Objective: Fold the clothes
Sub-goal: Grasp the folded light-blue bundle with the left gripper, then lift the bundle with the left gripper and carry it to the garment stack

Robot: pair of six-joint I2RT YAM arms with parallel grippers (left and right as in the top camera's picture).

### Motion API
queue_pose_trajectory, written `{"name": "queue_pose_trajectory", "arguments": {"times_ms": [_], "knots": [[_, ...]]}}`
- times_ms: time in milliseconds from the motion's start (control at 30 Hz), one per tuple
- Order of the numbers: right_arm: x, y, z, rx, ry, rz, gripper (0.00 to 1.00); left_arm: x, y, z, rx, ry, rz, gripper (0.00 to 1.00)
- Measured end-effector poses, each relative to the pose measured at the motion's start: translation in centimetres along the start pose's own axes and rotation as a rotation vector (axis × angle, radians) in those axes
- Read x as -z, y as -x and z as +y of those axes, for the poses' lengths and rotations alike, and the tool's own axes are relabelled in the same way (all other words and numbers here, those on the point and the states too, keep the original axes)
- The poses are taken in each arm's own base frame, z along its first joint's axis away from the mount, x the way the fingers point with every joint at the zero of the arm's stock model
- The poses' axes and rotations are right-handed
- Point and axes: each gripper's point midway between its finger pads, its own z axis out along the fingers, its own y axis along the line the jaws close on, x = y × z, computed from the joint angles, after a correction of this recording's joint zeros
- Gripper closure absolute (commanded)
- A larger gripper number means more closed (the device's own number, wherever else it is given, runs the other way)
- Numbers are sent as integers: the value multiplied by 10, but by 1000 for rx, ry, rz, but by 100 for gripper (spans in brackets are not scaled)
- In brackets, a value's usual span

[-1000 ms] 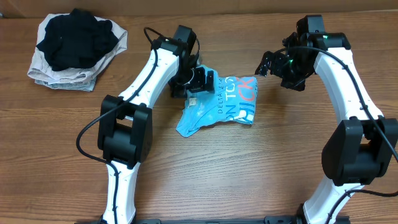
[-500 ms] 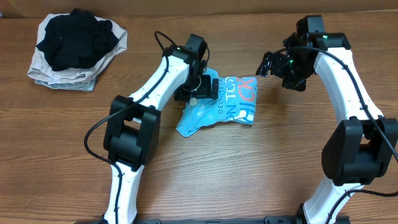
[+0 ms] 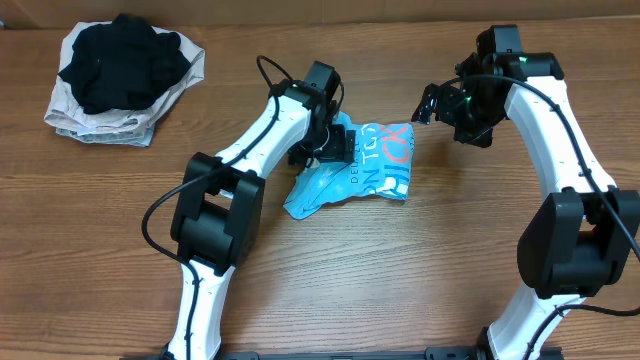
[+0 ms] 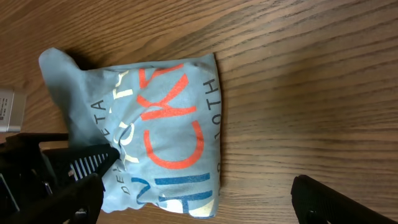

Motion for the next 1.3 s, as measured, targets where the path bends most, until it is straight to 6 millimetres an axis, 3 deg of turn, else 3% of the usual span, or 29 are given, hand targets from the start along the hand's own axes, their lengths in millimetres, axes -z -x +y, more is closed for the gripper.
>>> {"name": "queue_pose_trajectory", "arguments": {"times_ms": [167, 233, 600, 733, 1100, 1300], "knots": [[0, 0, 0, 0, 0, 1, 0, -1, 11, -7, -8, -21, -49, 73], [0, -1, 0, -2, -2, 4, 0, 0, 17, -9, -11, -32, -73, 94], [0, -4, -4, -8, -20, 15, 0, 4, 25, -10, -3, -82, -84, 96], [0, -4, -5, -7, -26, 13, 0, 20, 25, -3, 43, -135, -37, 96], [0, -2, -4, -5, -25, 4, 0, 147, 90, 25, 130, -306, -196, 96], [0, -1, -4, -4, -24, 3, 0, 199, 116, 43, 141, -346, -328, 96]]}}
